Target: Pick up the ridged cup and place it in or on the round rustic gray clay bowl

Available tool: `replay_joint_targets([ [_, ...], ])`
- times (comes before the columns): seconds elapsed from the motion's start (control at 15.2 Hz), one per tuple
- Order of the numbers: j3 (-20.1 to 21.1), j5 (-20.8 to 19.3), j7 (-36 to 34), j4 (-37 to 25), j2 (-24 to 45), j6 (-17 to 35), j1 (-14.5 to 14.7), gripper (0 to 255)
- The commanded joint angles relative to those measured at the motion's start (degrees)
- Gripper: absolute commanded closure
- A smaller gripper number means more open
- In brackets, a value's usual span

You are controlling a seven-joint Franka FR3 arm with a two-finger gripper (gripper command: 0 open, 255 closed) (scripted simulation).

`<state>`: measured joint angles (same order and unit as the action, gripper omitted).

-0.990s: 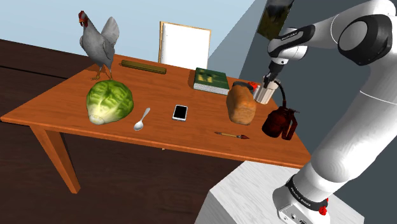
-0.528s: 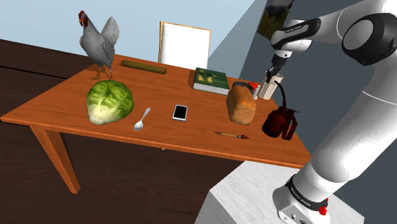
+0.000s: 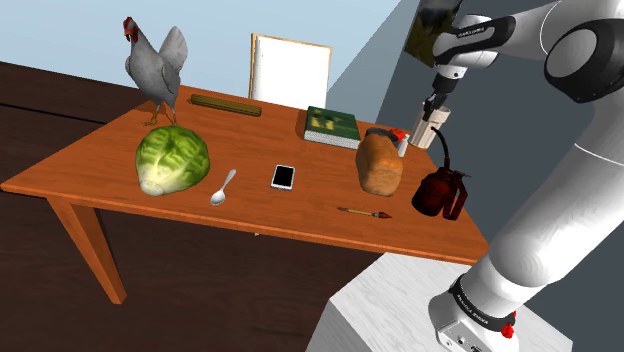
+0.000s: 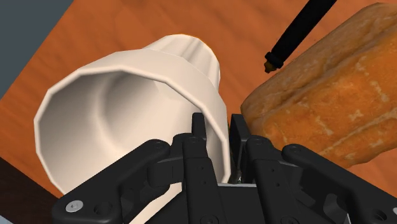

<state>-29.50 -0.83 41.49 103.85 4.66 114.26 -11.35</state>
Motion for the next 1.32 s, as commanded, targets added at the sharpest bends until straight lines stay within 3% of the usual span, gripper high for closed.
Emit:
replay_joint_targets([
  [0.0,-0.01,0.01,0.05,-1.56,-0.01,-1.53,-0.01,255],
  [0.46,-0.05,-0.08,0.17,-6.24,-0.25,-6.42,-0.03,255],
  [0.59,0.46,1.62,-0.41,-11.73,3.41,-8.73,0.17,255],
  [0.99,2.12,7.05,-2.22,-32.64,16.46,-17.87,-1.15,255],
  [1.12,2.85,9.13,-3.01,-42.48,22.18,-22.28,-2.65,255],
  [1.25,3.93,11.71,-4.19,-56.74,30.06,-28.69,-5.56,255],
])
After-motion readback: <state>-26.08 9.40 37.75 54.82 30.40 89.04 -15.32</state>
